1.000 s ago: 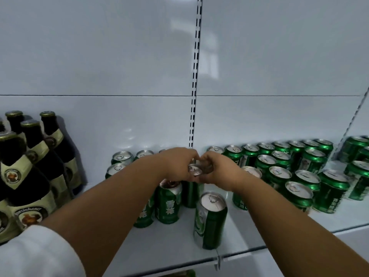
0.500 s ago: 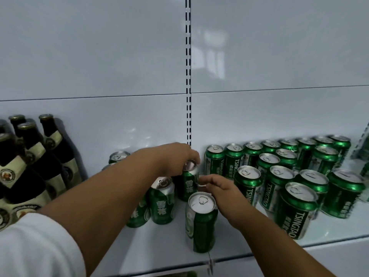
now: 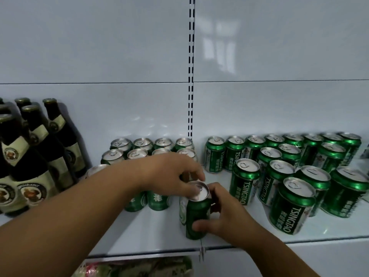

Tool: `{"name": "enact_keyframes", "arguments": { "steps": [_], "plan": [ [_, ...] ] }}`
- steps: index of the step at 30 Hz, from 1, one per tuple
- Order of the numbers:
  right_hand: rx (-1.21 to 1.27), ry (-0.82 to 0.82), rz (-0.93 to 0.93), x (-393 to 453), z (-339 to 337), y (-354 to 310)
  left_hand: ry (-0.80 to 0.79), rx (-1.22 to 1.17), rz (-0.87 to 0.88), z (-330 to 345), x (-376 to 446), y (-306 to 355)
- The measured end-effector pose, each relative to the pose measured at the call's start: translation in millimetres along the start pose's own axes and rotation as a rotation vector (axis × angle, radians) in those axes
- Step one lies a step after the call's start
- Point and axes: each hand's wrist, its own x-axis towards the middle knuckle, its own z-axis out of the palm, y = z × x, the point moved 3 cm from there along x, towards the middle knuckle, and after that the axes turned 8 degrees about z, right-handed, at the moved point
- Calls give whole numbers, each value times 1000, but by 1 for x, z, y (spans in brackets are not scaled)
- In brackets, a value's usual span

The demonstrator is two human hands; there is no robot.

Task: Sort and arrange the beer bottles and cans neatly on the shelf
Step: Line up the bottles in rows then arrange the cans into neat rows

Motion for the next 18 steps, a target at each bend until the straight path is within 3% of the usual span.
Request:
{"name": "enact_keyframes", "arguments": {
  "steps": [3, 9, 14, 18],
  "plan": [
    [97, 17, -16, 3, 0, 4, -74, 69, -10, 11, -3, 10],
    [32, 266, -27, 12, 14, 1, -74, 206, -1, 4, 9, 5],
    [64, 259, -63, 31, 22, 6, -69, 370, 17, -2, 20, -8],
    [39, 295, -54, 39, 21, 10, 7, 326, 20, 4, 19, -17]
  ]
}}
